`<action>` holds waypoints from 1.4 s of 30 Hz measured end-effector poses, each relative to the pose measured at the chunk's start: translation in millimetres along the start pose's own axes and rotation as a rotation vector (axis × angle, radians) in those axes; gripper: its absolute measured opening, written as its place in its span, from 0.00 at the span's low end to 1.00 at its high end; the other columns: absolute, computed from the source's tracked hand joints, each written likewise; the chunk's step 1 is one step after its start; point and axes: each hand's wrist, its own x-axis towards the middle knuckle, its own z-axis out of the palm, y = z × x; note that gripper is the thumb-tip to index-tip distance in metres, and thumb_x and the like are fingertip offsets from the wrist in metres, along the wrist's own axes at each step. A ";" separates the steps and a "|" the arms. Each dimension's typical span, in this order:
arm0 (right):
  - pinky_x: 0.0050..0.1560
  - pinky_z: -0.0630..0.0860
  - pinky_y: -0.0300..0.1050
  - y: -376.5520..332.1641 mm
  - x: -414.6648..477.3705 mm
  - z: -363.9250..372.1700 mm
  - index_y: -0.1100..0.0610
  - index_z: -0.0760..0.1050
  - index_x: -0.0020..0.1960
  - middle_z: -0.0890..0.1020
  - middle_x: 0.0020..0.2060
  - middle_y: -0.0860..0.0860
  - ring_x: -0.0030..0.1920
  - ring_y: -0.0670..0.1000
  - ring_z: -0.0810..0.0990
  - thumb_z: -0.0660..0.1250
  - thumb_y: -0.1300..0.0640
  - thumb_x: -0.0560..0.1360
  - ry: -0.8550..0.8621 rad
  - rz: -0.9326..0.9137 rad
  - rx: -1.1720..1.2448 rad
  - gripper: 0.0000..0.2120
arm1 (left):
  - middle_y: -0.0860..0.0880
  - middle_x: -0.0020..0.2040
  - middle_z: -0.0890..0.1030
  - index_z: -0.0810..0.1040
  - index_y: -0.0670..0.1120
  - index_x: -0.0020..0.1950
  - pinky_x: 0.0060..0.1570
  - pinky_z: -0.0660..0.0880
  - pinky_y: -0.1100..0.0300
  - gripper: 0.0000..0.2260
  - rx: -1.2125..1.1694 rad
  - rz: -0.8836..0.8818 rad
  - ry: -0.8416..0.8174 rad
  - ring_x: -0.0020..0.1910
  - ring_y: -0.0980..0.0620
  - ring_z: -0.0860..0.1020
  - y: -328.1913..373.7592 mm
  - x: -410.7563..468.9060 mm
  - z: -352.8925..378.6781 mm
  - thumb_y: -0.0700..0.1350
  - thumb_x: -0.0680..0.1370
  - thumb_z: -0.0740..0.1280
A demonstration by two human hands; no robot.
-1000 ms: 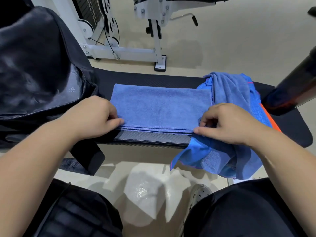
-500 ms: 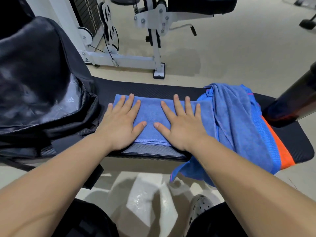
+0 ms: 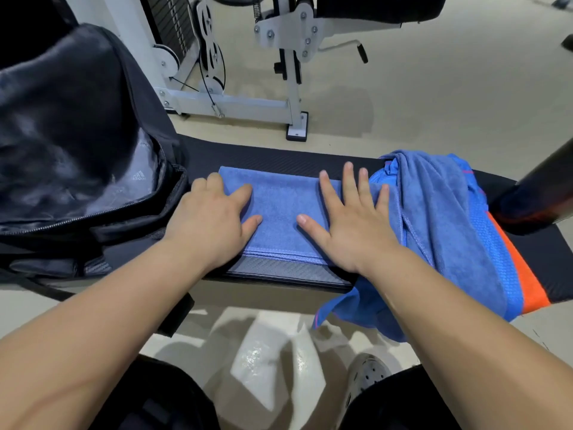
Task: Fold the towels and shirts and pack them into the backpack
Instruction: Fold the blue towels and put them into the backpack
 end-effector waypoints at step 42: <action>0.76 0.34 0.65 -19.3 1.3 16.9 0.43 0.36 0.81 0.35 0.80 0.48 0.79 0.54 0.30 0.36 0.24 0.73 -0.033 -0.038 0.048 0.42 | 0.42 0.60 0.82 0.81 0.48 0.64 0.45 0.82 0.57 0.22 -1.610 -0.316 -0.555 0.49 0.45 0.84 -27.8 6.6 -23.5 0.28 0.76 0.66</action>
